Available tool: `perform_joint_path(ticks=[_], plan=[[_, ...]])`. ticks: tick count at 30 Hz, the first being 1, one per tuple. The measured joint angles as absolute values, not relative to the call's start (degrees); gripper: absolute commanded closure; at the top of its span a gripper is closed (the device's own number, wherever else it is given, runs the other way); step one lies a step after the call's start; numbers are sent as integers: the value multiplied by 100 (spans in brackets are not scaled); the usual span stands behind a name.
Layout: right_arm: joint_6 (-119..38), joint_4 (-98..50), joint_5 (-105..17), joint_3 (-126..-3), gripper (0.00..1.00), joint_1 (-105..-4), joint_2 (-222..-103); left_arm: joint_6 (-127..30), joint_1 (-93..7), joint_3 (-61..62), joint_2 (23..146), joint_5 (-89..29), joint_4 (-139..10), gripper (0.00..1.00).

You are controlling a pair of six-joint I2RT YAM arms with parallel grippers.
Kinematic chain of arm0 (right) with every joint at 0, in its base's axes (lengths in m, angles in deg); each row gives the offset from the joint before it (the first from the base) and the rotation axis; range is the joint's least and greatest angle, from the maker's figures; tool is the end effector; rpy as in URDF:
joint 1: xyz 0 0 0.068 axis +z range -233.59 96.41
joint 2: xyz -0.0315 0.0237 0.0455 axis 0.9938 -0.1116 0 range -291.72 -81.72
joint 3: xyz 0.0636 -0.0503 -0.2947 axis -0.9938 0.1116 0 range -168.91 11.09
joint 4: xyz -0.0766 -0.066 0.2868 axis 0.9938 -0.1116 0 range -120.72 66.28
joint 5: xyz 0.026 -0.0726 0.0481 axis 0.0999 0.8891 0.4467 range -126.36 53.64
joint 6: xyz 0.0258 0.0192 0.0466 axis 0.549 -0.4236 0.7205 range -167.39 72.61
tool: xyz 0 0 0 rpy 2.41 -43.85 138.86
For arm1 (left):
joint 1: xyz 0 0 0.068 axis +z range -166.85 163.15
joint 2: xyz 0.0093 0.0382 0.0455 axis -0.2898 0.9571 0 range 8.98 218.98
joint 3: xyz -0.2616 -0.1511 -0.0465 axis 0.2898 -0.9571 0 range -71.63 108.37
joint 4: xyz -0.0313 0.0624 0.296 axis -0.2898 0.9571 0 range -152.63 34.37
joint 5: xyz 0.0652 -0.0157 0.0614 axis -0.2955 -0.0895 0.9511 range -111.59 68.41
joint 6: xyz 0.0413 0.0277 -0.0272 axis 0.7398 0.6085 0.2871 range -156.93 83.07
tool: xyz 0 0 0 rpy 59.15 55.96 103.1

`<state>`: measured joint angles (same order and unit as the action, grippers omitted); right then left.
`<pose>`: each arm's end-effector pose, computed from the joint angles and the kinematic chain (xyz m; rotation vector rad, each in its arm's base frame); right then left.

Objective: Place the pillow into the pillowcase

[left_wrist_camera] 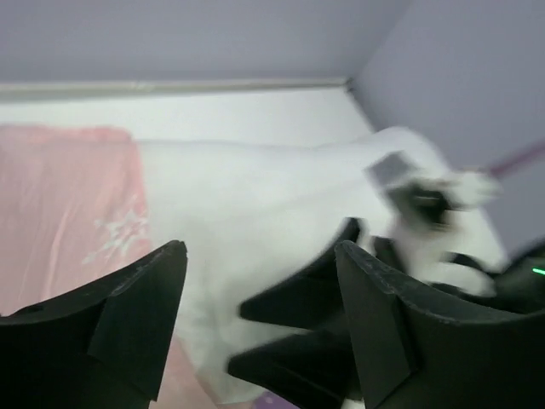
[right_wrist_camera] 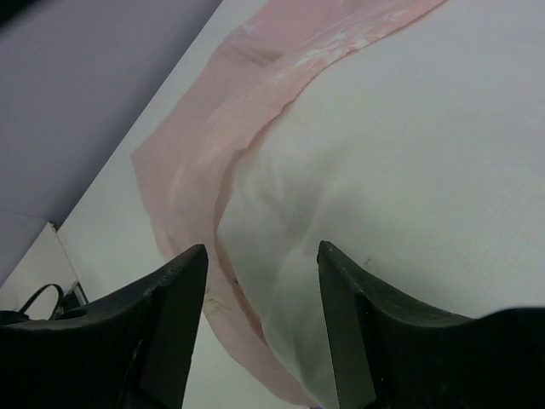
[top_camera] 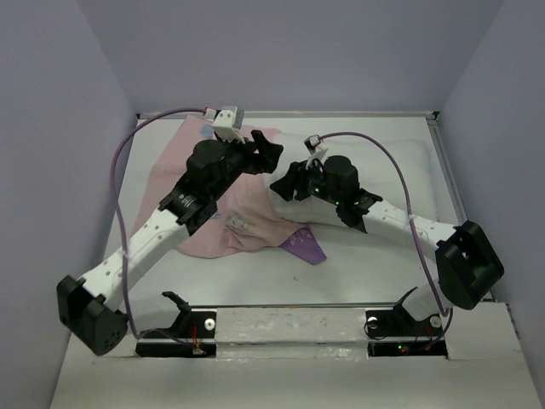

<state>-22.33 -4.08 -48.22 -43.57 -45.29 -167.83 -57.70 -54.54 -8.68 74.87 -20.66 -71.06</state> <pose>0.3002 0.2474 0.2874 -0.3733 1.8429 0.9652 0.2410 -0.1855 0.4412 0.2114 1.5138 -0.8110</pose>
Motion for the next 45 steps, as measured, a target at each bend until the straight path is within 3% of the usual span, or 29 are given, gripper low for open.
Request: perform_joint_path(ticks=[5,11,20,30,33,34,36,41,45], plan=[[-2355,-856,-4551,-4328,41,-4533,-16304,-5657,-5220,-389,9214,-1776,-6417,27],[-2810,-1582,-3873,-4333,43,-4537,-15801,-5447,-5227,356,9981,-1199,-5713,45],[-3094,-1982,-3482,-4333,45,-4537,-15703,-5285,-5224,350,9793,-451,-5823,46],[-3116,-2070,-3458,-4416,44,-4537,-15799,-5023,-5224,324,10071,-390,-5838,47],[-3129,-2074,-3451,-4475,40,-4537,-15849,-4990,-5218,324,10221,-421,-5862,56],[-3142,-2076,-3440,-4494,38,-4537,-15869,-4981,-5207,328,10263,-429,-5864,68],[-3315,-2102,-3327,-4604,27,-4548,-15959,-4944,-5198,367,10348,-440,-5873,83],[-4169,-2229,-3136,-5060,5,-4662,-16326,-4940,-5192,429,10427,-434,-5952,97],[-5044,-2336,-3388,-5576,1,-4931,-16859,-4944,-5187,431,10418,-434,-6019,100]])
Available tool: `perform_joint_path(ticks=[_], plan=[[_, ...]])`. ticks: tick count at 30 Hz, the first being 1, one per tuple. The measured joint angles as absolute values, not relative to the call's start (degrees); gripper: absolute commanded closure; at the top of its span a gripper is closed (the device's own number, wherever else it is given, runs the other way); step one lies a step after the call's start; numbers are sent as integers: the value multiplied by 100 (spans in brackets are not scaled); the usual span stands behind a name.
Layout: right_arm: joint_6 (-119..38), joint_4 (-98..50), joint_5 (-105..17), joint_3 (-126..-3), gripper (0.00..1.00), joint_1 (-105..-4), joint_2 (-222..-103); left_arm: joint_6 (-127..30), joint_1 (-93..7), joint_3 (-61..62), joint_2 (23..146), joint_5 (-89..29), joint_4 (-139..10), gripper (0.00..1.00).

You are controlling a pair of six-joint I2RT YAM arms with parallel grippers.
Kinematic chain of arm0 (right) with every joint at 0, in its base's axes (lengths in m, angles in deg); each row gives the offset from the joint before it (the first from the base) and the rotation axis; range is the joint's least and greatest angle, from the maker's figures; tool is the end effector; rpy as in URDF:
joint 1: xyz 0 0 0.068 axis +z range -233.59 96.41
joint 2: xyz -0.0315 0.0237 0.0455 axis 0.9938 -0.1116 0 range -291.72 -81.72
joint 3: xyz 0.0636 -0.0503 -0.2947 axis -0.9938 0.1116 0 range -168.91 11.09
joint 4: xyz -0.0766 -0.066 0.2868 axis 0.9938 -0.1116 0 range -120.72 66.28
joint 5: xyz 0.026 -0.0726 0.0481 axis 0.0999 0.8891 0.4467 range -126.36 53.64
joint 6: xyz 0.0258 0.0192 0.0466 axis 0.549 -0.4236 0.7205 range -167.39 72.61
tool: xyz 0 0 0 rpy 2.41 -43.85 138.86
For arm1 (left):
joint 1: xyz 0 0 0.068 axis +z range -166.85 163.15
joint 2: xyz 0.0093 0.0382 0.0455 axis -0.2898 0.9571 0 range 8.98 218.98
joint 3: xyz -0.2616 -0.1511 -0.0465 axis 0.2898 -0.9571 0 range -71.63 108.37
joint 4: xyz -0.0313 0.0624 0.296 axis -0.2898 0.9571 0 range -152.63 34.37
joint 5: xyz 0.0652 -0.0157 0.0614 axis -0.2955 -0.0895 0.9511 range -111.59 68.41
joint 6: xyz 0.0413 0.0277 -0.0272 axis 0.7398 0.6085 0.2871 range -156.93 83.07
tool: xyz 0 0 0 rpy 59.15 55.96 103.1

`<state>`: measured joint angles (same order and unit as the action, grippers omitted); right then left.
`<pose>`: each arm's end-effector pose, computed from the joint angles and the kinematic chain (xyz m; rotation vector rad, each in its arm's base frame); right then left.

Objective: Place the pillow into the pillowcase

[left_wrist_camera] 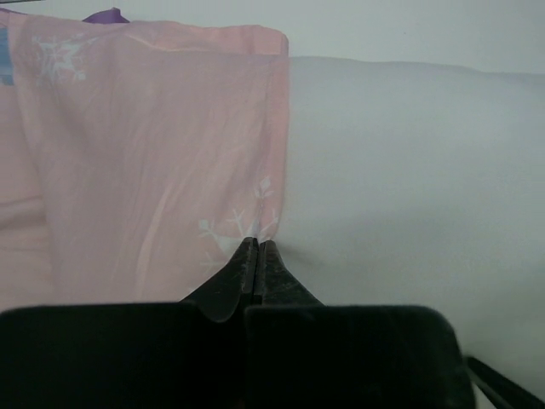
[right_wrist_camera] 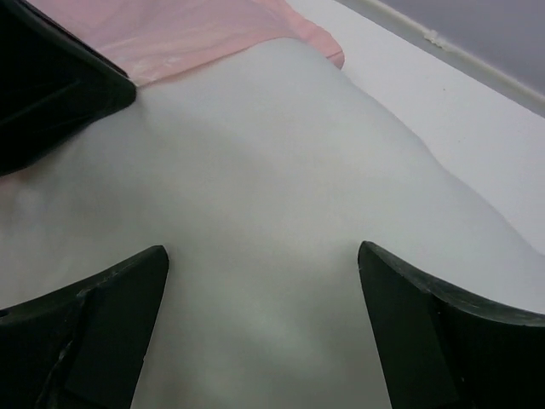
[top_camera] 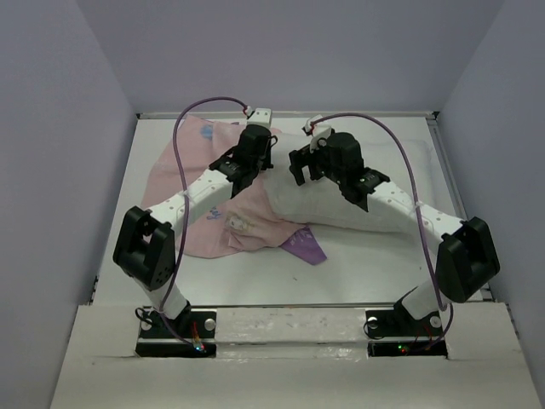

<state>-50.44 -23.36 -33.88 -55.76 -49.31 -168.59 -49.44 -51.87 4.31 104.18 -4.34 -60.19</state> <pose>0.3346 0.2260 0.3297 -0.5890 1.8349 0.3254 0.3707 -0.2456 0.3297 0.1819 1.9318 -0.2599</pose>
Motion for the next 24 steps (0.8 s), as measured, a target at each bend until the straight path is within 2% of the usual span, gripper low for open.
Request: perform_joint_path(ticks=[2,5,6,7,8,10,11,16,20,24], plan=[[-5258,-2367,-3683,-5723,2,-5119,-17106,-4946,-5187,431,10381,-438,-6048,100],[-5463,-2463,-4352,-6005,16,-5370,-17602,-4970,-5178,431,10248,-506,-6122,100],[-5470,-2487,-4548,-6072,35,-5414,-17718,-4988,-5174,429,10197,-543,-6166,100],[-5496,-2500,-4835,-6153,48,-5460,-17865,-5007,-5168,426,10134,-593,-6227,100],[-5452,-2504,-5147,-6212,77,-5475,-17943,-5032,-5161,424,10095,-665,-6284,100],[-5418,-2489,-5635,-6249,96,-5504,-18024,-5095,-5157,424,9992,-856,-6419,100],[-5280,-2295,-5882,-6162,100,-5508,-17996,-5132,-5154,424,9959,-1002,-6489,100],[-4156,-706,-6627,-4862,100,-5523,-17333,-5425,-5133,426,9948,-2141,-6673,100],[-3265,350,-6789,-3688,100,-5571,-16383,-5757,-5124,658,10064,-3131,-6673,100],[-2640,857,-6782,-3152,100,-5593,-15572,-6076,-5172,1071,10206,-3876,-6787,100]])
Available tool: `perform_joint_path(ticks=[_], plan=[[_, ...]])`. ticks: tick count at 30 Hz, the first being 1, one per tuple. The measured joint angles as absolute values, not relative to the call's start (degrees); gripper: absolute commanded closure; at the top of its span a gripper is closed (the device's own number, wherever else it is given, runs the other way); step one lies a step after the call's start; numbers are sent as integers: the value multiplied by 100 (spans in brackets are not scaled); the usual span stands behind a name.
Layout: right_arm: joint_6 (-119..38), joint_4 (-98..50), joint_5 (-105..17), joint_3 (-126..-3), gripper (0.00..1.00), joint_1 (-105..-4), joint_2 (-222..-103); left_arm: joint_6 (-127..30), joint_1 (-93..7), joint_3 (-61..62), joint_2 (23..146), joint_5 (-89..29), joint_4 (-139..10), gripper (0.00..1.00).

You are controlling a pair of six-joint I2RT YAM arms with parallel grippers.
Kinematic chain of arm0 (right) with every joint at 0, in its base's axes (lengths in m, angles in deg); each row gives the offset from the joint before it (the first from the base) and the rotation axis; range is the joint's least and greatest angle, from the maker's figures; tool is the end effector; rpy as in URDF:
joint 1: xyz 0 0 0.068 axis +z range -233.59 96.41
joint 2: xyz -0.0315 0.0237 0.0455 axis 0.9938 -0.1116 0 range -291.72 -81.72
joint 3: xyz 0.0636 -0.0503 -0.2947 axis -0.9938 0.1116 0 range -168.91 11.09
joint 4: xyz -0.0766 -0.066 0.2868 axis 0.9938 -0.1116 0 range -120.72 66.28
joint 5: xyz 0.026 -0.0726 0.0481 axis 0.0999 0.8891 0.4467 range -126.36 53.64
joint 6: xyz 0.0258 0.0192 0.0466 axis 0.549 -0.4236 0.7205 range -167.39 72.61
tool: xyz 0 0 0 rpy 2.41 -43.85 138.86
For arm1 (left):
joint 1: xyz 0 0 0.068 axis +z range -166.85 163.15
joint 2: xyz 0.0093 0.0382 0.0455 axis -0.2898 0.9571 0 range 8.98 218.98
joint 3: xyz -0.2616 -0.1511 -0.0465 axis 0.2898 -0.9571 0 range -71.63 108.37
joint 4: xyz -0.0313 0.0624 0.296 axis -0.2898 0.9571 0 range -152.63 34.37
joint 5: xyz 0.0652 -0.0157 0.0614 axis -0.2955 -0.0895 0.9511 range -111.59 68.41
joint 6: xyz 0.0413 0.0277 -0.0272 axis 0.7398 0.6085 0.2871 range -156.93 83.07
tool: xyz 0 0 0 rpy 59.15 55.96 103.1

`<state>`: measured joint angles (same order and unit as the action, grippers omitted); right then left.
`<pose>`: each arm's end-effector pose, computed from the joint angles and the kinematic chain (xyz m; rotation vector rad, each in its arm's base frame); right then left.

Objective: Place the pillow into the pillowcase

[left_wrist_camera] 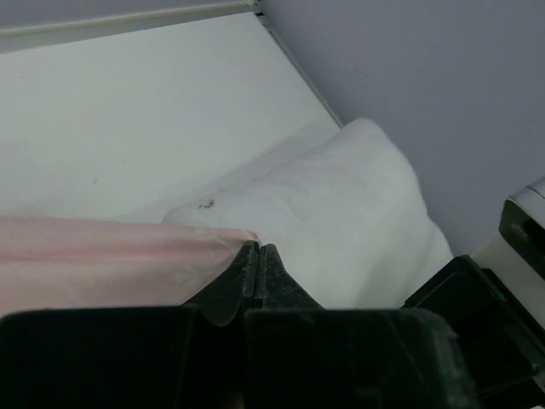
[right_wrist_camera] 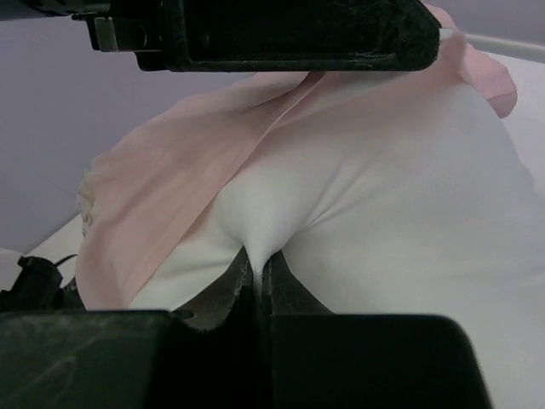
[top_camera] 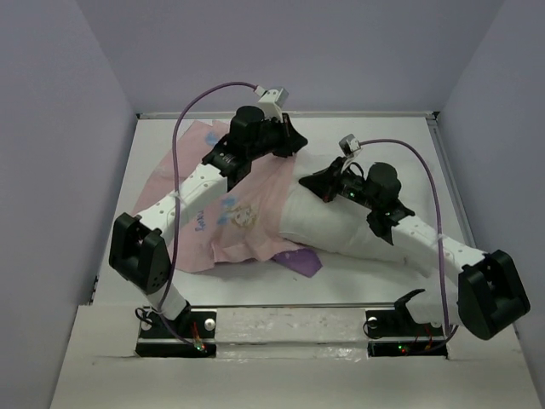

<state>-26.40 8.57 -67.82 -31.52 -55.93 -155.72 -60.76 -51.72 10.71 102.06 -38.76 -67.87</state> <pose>0.2779 0.1689 0.3016 -0.5505 1.5712 1.0806 0.3571 -0.2632 0.4051 0.4074 1.7195 -1.0101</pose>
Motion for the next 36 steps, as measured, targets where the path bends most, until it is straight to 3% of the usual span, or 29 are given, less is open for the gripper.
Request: perform_joint_path(ticks=[5,12,21,30,36], plan=[[-2233,1006,-6518,-3085,100,-5545,-15355,-6332,-5655,1176,10110,-4202,-7228,100],[-1805,977,-5890,-3458,100,-5383,-16435,-7272,-5939,-625,9039,-4326,-8599,100],[-1092,621,-4942,-3786,100,-5407,-16995,-7810,-5976,-2131,8764,-3669,-9044,100],[-1046,842,-4837,-3200,100,-5499,-16157,-7482,-6440,-1974,8713,-2727,-8752,100],[-1162,778,-4881,-2588,100,-5587,-14634,-6935,-6435,-651,9168,-2438,-7980,100]])
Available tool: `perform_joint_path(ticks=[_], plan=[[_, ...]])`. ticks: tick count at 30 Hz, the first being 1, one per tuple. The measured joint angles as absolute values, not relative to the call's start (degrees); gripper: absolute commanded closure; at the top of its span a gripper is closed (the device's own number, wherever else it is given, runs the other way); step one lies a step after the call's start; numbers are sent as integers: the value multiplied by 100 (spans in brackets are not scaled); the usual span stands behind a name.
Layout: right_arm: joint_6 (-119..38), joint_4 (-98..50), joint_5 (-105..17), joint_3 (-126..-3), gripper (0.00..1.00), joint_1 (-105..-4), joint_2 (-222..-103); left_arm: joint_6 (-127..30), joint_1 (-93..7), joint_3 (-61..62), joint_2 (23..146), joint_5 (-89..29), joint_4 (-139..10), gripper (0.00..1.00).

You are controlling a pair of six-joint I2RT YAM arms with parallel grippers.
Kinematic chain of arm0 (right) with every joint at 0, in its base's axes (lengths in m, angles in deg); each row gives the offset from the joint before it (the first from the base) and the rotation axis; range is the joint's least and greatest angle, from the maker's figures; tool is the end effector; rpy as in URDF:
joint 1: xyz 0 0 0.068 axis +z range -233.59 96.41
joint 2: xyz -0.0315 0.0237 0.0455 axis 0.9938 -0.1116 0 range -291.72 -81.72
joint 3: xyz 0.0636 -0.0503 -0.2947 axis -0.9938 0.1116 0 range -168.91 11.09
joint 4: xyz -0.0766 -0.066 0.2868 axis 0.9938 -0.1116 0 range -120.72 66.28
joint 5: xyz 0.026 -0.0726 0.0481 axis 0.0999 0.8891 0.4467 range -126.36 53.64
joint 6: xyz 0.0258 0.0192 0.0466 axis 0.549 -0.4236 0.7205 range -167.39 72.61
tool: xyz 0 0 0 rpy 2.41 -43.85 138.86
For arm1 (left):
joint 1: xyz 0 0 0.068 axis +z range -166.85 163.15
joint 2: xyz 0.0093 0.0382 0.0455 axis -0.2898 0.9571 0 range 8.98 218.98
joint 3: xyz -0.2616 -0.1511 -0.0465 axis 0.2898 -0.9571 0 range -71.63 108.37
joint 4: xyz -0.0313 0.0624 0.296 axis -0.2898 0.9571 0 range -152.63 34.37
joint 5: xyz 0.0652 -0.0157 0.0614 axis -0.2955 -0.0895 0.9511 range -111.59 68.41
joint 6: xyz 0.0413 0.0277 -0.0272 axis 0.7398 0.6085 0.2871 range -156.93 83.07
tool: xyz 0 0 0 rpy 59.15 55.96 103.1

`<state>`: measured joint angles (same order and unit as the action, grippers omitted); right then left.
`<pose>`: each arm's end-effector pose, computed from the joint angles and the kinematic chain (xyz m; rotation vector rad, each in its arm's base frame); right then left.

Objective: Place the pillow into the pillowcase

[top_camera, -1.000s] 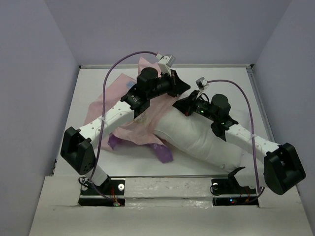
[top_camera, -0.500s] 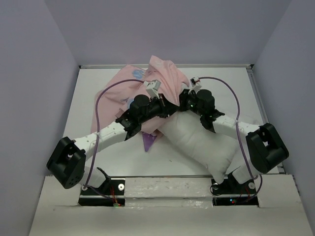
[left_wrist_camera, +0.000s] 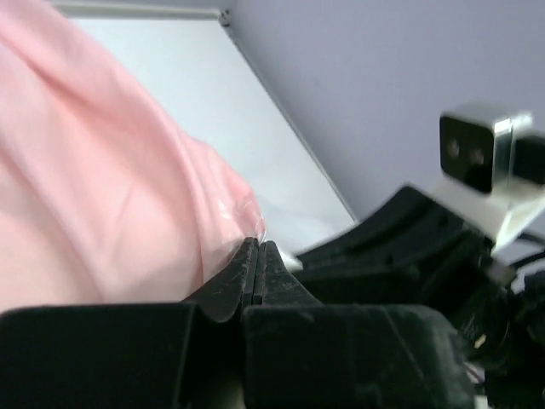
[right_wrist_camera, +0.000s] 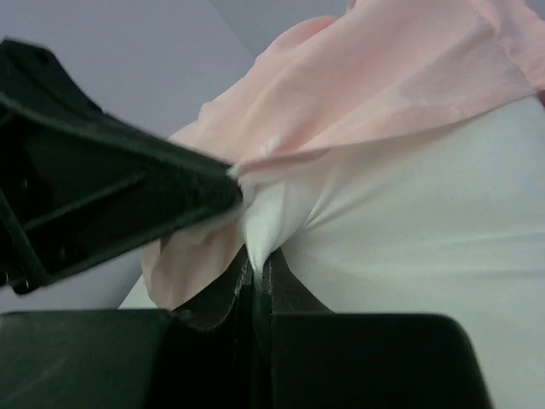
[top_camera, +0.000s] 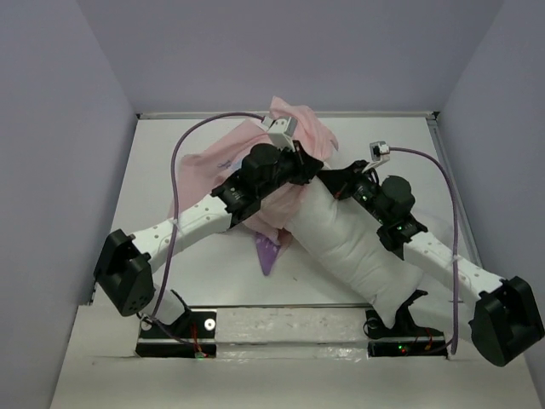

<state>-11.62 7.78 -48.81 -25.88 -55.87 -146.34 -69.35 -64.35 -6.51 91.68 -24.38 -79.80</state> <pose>0.2524 0.1422 0.3086 -0.0735 1.5970 1.0409 0.2622 -0.2892 0.3777 0.2629 1.6743 -1.1124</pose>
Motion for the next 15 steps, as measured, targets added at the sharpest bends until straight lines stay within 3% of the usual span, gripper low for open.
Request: perform_joint_path(ticks=[3,7,9,10,12,13,15], plan=[[-1184,822,-4907,-2346,100,-5643,-14166,-6791,-6442,313,9618,-2615,-7807,100],[-1267,770,-4994,-2339,100,-5652,-14193,-6734,-6601,582,9642,-2777,-7766,100],[-1289,770,-5082,-2425,100,-5650,-14492,-6734,-6750,350,9465,-2799,-7777,93],[-1282,772,-5145,-2459,100,-5637,-14678,-6745,-6807,50,9273,-2792,-7766,75],[-1269,741,-5259,-2486,100,-5604,-14949,-6736,-6853,-487,8860,-2705,-7611,49],[-1276,674,-5281,-2510,100,-5589,-15062,-6808,-6851,-817,8597,-2676,-7477,28],[-1328,518,-5285,-2578,97,-5589,-15172,-6778,-6853,-1233,8099,-2587,-7193,19]])
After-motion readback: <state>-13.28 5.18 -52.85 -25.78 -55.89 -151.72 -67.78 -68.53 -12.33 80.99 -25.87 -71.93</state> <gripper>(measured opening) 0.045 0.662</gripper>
